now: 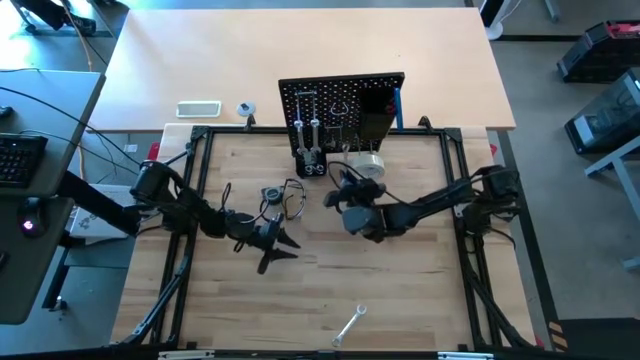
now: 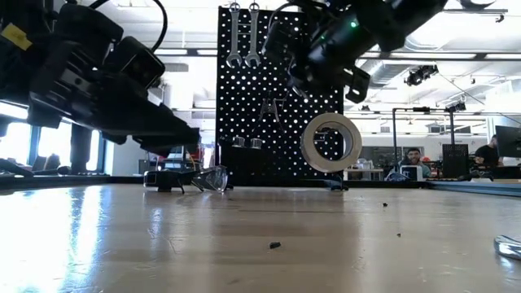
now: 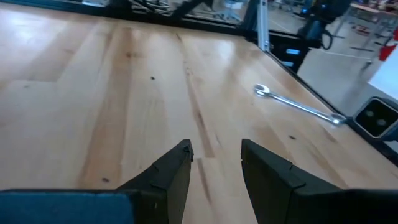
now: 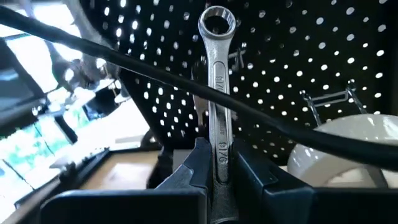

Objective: Hang tools onto peg board
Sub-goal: Hang the top wrench on the pegboard

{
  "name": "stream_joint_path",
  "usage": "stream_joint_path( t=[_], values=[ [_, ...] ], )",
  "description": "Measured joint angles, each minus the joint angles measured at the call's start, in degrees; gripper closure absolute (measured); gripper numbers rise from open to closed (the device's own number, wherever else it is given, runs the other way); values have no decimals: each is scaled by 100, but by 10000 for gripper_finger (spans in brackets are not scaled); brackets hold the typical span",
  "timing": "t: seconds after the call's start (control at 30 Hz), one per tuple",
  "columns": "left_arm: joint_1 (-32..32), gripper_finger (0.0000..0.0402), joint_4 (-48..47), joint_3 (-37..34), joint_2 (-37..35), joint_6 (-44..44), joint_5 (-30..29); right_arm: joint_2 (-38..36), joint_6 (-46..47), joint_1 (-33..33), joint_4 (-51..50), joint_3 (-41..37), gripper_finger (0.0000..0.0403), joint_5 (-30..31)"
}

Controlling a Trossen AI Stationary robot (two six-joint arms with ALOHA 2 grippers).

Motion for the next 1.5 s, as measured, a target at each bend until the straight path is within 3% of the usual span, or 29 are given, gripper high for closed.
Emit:
stream_joint_path(
  t=[0.27,0.4,0.53,0.8,1.3,1.5],
  values=[
    [2,269,-32,0,0,7,444,142,333,-241,27,467,374,-4],
    [2,269,-47,0,0,9,665,658,584,-355,9,925,374,-198],
    [1,269,-55,-62,0,7,833,1082,802,-377,-1,1229,374,9],
    [2,269,-49,-282,0,9,975,1300,1961,-360,-133,1239,375,453],
    [1,269,-46,-345,0,232,971,1303,2271,-522,22,1265,374,581],
    [2,269,-48,-343,0,305,971,1619,2351,-524,289,1265,375,666]
  ],
)
